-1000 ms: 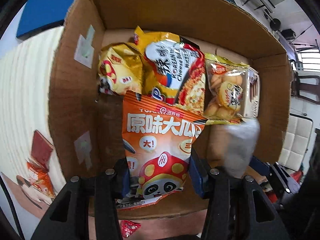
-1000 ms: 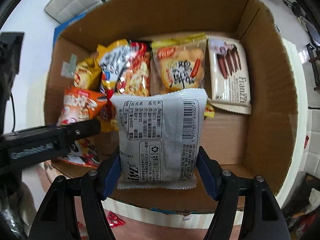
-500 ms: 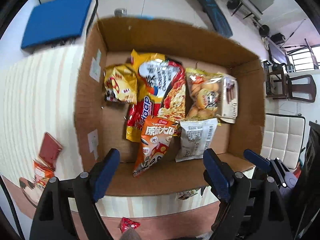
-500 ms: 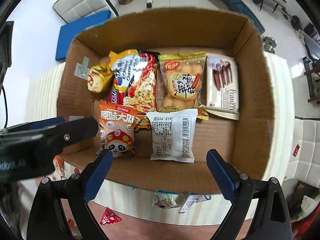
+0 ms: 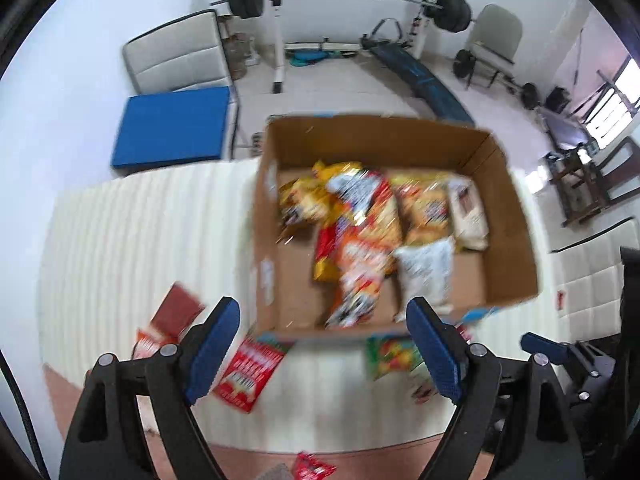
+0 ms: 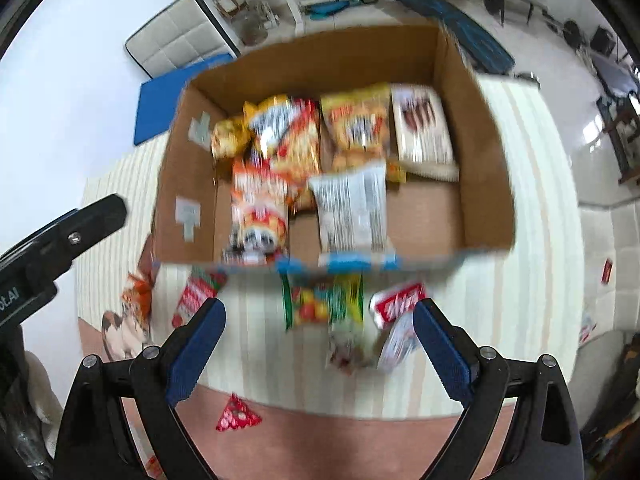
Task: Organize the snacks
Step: 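Move both tools back toward the loose snacks beside the milk carton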
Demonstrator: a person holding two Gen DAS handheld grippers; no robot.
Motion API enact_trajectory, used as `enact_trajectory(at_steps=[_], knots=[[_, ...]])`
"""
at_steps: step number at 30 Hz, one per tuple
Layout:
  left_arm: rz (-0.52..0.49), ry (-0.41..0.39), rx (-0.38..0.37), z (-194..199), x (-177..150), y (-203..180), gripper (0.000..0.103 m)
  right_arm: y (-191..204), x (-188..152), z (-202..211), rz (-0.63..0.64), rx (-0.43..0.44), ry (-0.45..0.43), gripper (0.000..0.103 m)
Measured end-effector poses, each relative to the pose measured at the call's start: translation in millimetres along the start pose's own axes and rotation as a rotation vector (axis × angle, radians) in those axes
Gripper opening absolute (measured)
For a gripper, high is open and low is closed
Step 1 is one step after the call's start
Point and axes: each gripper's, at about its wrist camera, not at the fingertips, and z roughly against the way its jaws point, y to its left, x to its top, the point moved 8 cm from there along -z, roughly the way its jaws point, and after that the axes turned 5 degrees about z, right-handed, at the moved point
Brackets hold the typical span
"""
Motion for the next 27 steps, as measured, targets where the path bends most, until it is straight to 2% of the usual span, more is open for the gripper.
enact_trajectory(at_steps=[4,9,13,16,22,27], knots=[[0.037,0.065,0.045,-24,-44,26,0.085,-6,-32,-42,-0.036,0.006,0.075,0.097],[0.103,0.179,0.079,-64,-85,60,0.085,-22,-56,-92,-0.079,-0.037,0.153,0.096],[0.145,0.237,0.105,-85,-111,84,0.085,-30,-63,-113,-0.109,-0.054,0.175,0.091],[0.187,0.287,0.090,-94,-132,97,0.085,-33,-66,-125,-0.117,-0.069,0.182,0.088],[0.212,0.362,0.055,-103,-169,100,0.085,-33,-75,-139,-0.124,-0.101,0.198,0.058],[0.209,0.389,0.034,-102,-191,99,0.085,-27,-87,-136,-0.104,-0.103,0.168,0.052]])
